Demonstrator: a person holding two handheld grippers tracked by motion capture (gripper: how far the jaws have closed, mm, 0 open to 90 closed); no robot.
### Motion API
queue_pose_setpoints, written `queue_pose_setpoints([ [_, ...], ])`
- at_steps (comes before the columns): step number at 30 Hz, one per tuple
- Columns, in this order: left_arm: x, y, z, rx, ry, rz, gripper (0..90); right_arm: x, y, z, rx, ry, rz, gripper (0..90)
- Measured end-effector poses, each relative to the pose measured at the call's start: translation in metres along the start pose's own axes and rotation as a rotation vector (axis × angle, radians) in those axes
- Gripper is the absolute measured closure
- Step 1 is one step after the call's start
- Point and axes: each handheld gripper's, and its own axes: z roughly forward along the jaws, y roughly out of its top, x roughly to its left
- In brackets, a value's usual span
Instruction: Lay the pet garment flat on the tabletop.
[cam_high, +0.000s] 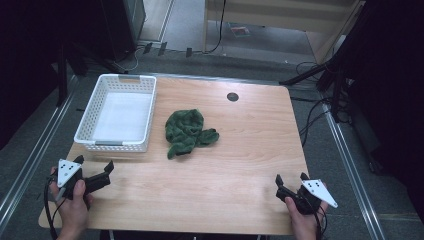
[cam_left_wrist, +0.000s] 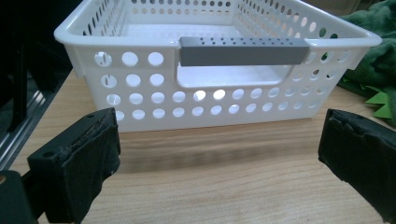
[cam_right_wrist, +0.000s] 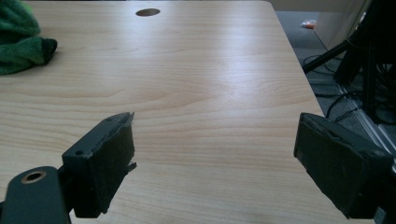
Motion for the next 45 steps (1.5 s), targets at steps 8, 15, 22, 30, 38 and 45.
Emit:
queue_pose_setpoints([
  [8,-0.002,0.000,0.003,0.020,0.005,0.008,0.0,0.033,0.024,0.002,-0.017,0.110,-0.056,12.4],
  [15,0.000,0.000,0.003,0.022,-0.003,-0.009,0.0,0.083,0.052,0.022,-0.019,0.240,-0.167,13.2],
  [22,0.000,0.000,0.003,0.019,-0.008,-0.009,0.0,0.136,0.080,0.057,0.023,0.345,-0.217,13.3],
  [30,0.001,0.000,0.003,0.023,-0.021,-0.004,0.0,0.185,0.099,0.108,0.125,0.429,-0.211,13.8],
  [38,0.001,0.000,0.003,0.024,-0.029,-0.005,0.0,0.211,0.111,0.156,0.159,0.403,-0.163,16.4],
  [45,0.001,0.000,0.003,0.024,-0.033,-0.006,0.0,0.225,0.123,0.198,0.221,0.431,-0.067,13.0],
])
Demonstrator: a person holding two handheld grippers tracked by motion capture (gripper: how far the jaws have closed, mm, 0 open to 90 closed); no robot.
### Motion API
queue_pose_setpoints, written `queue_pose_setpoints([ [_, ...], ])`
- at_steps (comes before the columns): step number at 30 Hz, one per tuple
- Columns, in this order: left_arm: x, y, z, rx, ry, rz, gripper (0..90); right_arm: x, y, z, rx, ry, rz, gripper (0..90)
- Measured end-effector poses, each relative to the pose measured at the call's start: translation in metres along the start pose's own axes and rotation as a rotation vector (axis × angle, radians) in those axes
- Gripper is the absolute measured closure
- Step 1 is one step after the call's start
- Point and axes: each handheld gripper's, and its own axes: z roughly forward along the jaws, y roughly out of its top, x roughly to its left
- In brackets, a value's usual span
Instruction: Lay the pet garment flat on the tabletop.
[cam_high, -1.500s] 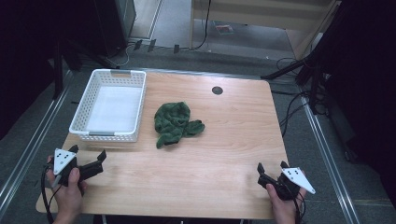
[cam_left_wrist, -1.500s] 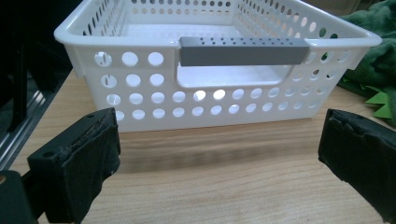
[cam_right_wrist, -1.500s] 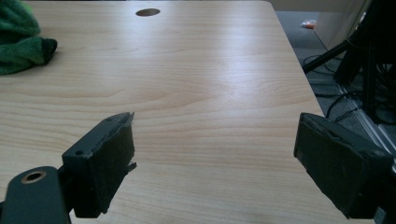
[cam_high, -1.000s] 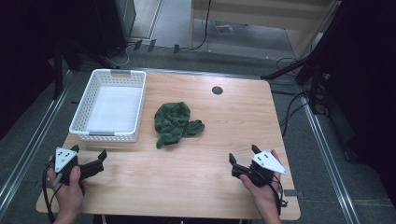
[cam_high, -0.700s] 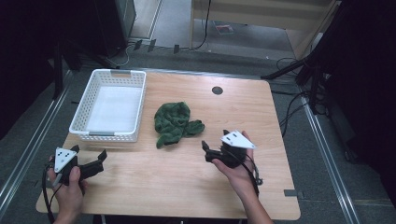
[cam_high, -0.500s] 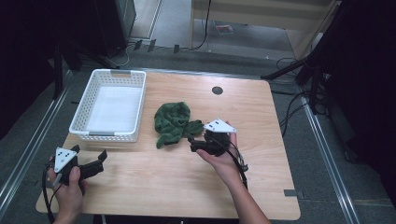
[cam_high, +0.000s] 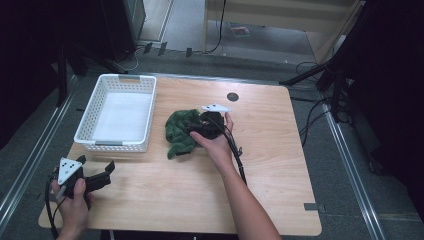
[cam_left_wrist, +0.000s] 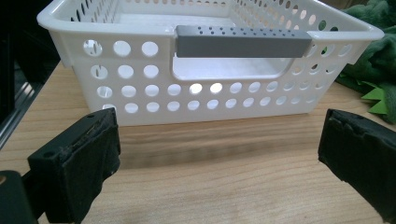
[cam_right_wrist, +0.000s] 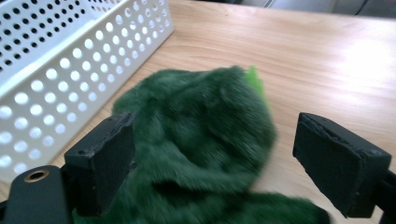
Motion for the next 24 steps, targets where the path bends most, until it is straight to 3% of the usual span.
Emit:
queue_pose_setpoints([
  [2,0.000,0.000,0.000,0.002,-0.002,-0.001,0.0,0.003,-0.001,0.010,0.030,0.031,0.015,12.7],
  [6,0.000,0.000,0.000,0.003,-0.006,-0.002,0.0,0.011,-0.010,0.026,0.092,-0.015,-0.015,16.1],
  [9,0.000,0.000,0.000,0.003,-0.005,-0.002,0.0,0.011,-0.017,0.031,0.137,-0.040,-0.014,44.9],
  [10,0.000,0.000,0.000,0.006,-0.004,-0.002,0.0,0.011,-0.018,0.029,0.130,-0.042,-0.018,56.0],
  [13,0.000,0.000,0.001,0.007,0.001,-0.001,0.0,0.013,-0.016,0.020,0.102,-0.027,-0.078,74.3],
  [17,-0.001,0.000,0.000,-0.001,0.010,0.002,0.0,0.013,-0.013,-0.001,0.043,-0.006,-0.083,79.4],
  [21,-0.008,0.000,-0.001,-0.005,0.058,0.060,0.0,0.012,-0.010,-0.031,-0.030,-0.005,-0.089,79.6],
  [23,-0.013,0.001,-0.003,-0.008,0.055,0.073,0.0,0.013,-0.010,-0.045,-0.058,0.002,-0.115,79.5],
  [24,-0.015,0.002,-0.004,-0.012,0.037,0.058,0.0,0.015,-0.009,-0.055,-0.077,-0.004,-0.127,79.5],
])
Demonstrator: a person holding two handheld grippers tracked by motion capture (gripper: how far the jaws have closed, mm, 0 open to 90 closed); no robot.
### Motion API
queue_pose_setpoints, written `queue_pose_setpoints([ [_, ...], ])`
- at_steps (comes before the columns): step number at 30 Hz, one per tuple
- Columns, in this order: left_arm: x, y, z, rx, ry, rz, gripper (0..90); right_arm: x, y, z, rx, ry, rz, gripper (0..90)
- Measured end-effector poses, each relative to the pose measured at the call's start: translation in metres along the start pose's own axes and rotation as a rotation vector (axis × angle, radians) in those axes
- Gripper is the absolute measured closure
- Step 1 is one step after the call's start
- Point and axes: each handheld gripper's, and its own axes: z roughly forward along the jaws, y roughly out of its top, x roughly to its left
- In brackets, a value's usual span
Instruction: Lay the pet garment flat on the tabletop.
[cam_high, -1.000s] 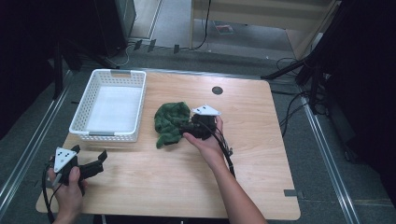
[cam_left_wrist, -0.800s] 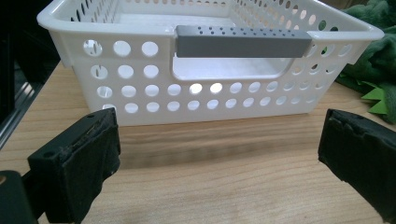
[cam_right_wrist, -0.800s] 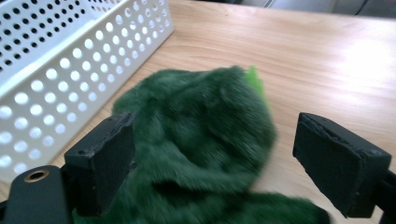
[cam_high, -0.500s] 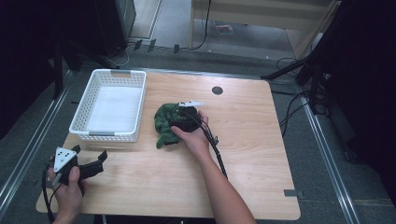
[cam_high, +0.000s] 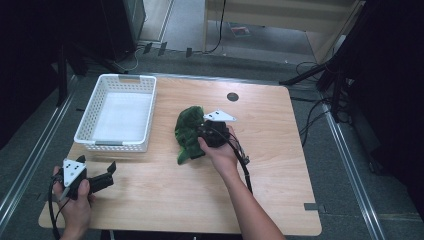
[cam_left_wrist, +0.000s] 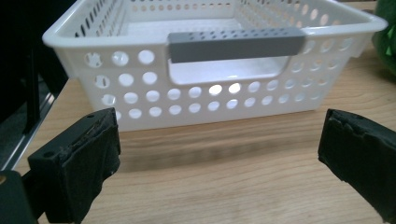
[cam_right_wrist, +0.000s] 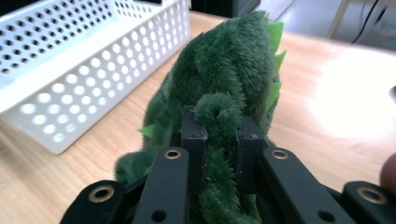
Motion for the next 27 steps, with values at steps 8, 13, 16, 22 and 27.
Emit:
queue_pose_setpoints([
  [8,-0.040,0.022,-0.006,-0.043,-0.115,0.050,0.0,0.005,0.003,-0.055,-0.071,-0.018,-0.024,79.5],
  [13,-0.073,0.037,-0.007,-0.071,-0.199,0.092,0.0,0.000,-0.003,-0.084,-0.100,-0.033,0.012,79.6],
  [16,-0.098,0.046,-0.002,-0.068,-0.305,0.119,0.0,0.001,-0.008,-0.101,-0.123,-0.048,0.042,79.5],
  [22,-0.162,0.046,0.014,-0.048,-0.549,0.210,0.0,0.010,-0.012,-0.121,-0.136,-0.040,0.052,78.8],
  [27,-0.196,0.038,0.030,-0.027,-0.632,0.235,0.0,0.018,-0.016,-0.120,-0.124,-0.008,0.074,78.5],
])
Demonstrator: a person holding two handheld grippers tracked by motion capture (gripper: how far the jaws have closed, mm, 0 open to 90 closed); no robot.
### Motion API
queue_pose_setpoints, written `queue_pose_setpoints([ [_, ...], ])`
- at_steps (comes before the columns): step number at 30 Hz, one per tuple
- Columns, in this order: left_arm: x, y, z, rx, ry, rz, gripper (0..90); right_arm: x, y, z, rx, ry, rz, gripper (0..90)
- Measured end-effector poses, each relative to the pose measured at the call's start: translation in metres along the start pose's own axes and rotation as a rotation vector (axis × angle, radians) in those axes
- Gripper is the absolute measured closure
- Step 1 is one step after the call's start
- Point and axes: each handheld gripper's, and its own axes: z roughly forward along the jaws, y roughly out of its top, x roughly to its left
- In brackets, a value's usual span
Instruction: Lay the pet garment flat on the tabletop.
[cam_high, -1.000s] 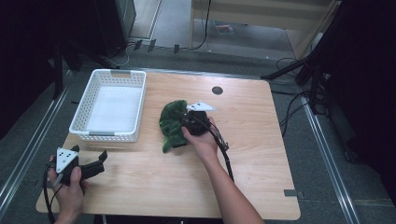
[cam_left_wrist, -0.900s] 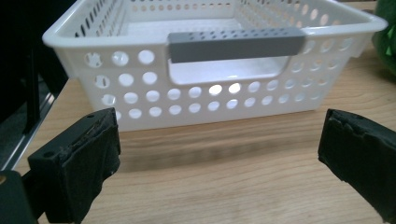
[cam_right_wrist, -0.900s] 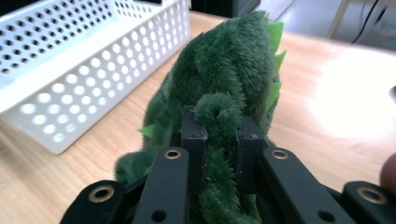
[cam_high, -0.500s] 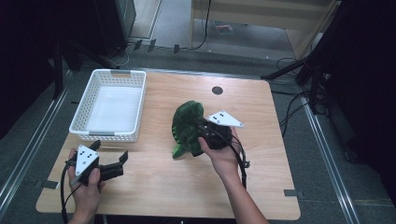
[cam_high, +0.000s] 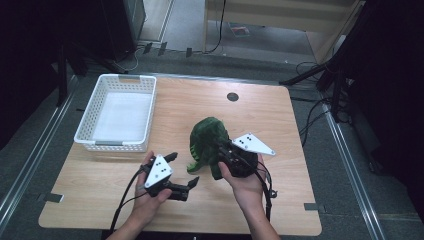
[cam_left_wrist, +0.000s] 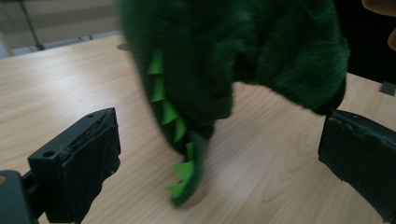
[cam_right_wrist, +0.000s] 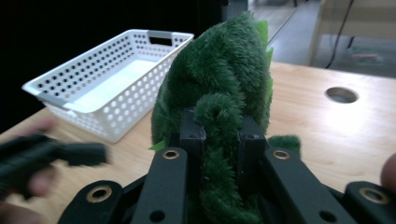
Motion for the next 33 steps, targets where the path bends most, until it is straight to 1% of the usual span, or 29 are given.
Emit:
queue_pose_setpoints([
  [3,-0.012,-0.002,0.007,0.009,-0.061,0.036,0.0,0.005,-0.004,0.003,0.007,0.007,0.006,78.0],
  [4,-0.016,-0.004,0.010,0.018,-0.076,0.044,0.0,0.006,-0.005,0.005,0.009,0.009,0.011,78.0],
  [5,-0.020,-0.006,0.013,0.033,-0.078,0.050,0.0,0.007,-0.006,0.007,0.013,0.020,0.012,77.9],
  [6,-0.024,-0.008,0.016,0.046,-0.064,0.050,0.0,0.009,-0.007,0.009,0.018,0.027,0.020,77.9],
  [8,-0.027,-0.010,0.022,0.065,-0.046,0.044,0.0,0.013,-0.007,0.013,0.024,0.039,0.028,77.9],
  [11,-0.025,-0.012,0.028,0.087,0.023,0.028,1.1,0.021,-0.008,0.016,0.027,0.058,0.032,77.7],
  [12,-0.023,-0.012,0.028,0.083,0.042,0.023,7.4,0.023,-0.007,0.016,0.027,0.065,0.034,77.6],
  [13,-0.021,-0.012,0.027,0.072,0.043,0.016,15.7,0.024,-0.007,0.016,0.028,0.065,0.034,77.6],
  [14,-0.020,-0.012,0.025,0.063,0.039,0.018,21.7,0.025,-0.007,0.015,0.026,0.067,0.031,77.5],
  [15,-0.019,-0.012,0.022,0.043,0.045,0.028,30.8,0.025,-0.007,0.015,0.025,0.068,0.032,77.5],
  [16,-0.019,-0.012,0.020,0.033,0.043,0.026,44.1,0.024,-0.006,0.015,0.022,0.064,0.031,77.5],
  [17,-0.017,-0.011,0.018,0.023,0.032,0.023,52.7,0.024,-0.006,0.015,0.021,0.057,0.031,77.5],
  [19,-0.012,-0.009,0.014,0.012,0.003,-0.005,68.4,0.020,-0.007,0.014,0.017,0.044,0.038,77.5],
  [20,-0.009,-0.008,0.013,0.006,-0.012,-0.019,73.8,0.019,-0.007,0.013,0.015,0.036,0.043,77.6],
  [21,-0.007,-0.007,0.011,-0.001,-0.026,-0.031,77.3,0.018,-0.007,0.012,0.011,0.030,0.046,77.5],
  [23,-0.004,-0.005,0.007,-0.015,-0.046,-0.043,80.6,0.015,-0.006,0.009,0.002,0.015,0.050,77.6],
  [24,-0.002,-0.004,0.005,-0.025,-0.061,-0.043,81.8,0.014,-0.006,0.007,-0.003,0.005,0.052,77.6],
  [25,-0.001,-0.003,0.003,-0.035,-0.084,-0.051,82.7,0.013,-0.006,0.005,-0.011,-0.005,0.052,77.6],
  [26,0.000,-0.002,0.001,-0.044,-0.117,-0.056,83.2,0.013,-0.005,0.003,-0.014,-0.016,0.052,77.6],
  [28,0.002,0.002,-0.004,-0.059,-0.171,-0.055,83.7,0.012,-0.002,-0.002,-0.025,-0.068,0.028,77.9],
  [29,0.004,0.005,-0.008,-0.076,-0.208,-0.061,83.8,0.012,-0.001,-0.005,-0.030,-0.082,0.024,78.0],
  [30,0.005,0.007,-0.011,-0.094,-0.233,-0.068,83.9,0.012,0.002,-0.011,-0.037,-0.106,0.017,78.1],
  [31,0.008,0.009,-0.016,-0.111,-0.255,-0.072,83.9,0.013,0.005,-0.016,-0.046,-0.123,0.013,78.1],
  [33,0.014,0.013,-0.023,-0.135,-0.277,-0.091,84.1,0.017,0.011,-0.027,-0.064,-0.149,-0.010,78.0],
])
